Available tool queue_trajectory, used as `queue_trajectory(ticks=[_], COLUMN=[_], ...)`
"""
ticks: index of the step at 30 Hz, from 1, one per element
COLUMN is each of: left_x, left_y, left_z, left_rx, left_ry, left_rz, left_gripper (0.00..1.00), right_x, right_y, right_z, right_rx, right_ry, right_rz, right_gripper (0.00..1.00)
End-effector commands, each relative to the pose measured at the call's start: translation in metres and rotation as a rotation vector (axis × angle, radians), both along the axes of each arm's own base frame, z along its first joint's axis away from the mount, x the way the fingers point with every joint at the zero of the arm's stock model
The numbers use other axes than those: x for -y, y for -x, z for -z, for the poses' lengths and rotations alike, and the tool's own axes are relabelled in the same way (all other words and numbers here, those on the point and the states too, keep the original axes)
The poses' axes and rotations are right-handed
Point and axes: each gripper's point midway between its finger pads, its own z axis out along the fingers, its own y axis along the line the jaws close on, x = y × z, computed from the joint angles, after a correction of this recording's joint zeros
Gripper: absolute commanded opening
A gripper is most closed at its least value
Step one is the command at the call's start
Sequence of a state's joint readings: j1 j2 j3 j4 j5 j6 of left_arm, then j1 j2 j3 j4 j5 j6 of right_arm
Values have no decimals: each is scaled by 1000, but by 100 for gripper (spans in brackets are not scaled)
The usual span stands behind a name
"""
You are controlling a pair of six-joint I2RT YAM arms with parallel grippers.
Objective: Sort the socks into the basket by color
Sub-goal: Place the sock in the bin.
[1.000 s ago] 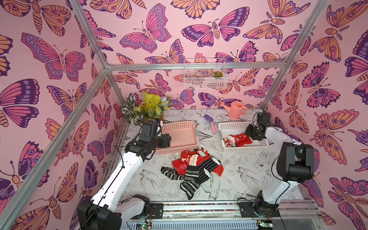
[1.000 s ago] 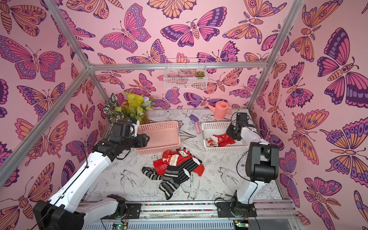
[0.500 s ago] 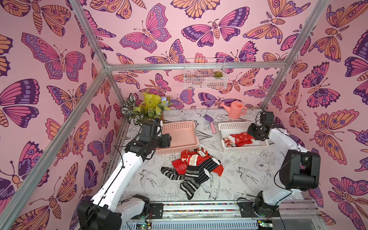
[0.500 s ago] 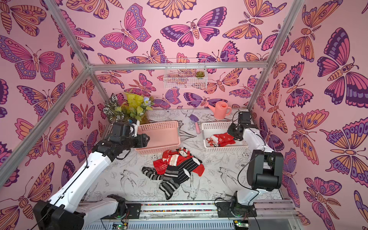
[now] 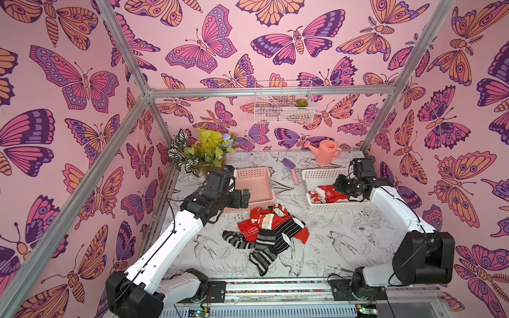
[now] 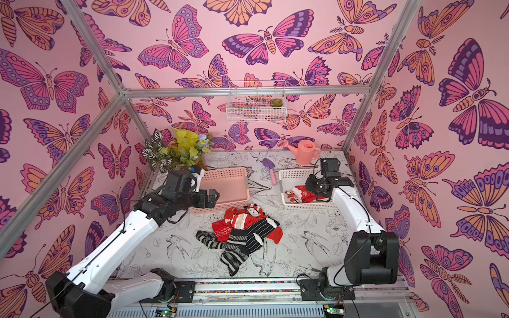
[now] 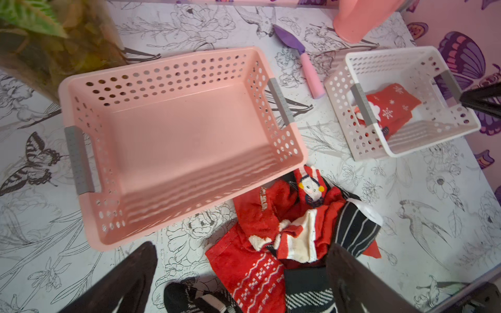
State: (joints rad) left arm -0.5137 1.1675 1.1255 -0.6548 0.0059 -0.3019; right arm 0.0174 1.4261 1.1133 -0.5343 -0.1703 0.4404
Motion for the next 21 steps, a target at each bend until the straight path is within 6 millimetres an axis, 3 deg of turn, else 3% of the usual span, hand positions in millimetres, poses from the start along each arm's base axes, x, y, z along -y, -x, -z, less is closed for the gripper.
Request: queue_trajectory(ticks=[1,7,14,15,21], left_x=[10,37,59,63,69], left_y=[22,71,126,132,157], left_z=[6,26,54,68,101], left_rx=[-44,-71,-130,-152,-197], left_ry=[-75,-236,-350,-393,-465], left_rz=[14,58,150,162,178], left_gripper=[99,100,85,83,72], right_x=[-12,-19,-22,-22,-22], right_y=[14,21,28,29,31], right_z=[-2,-8,-14,-14,-14], right_rx=[-12,6,19,18,21], right_ry=[-15,-35,-43,-44,-44], right_rz=[-56,-89,-110,-110,-109], right_gripper=[23,22,21,21,21])
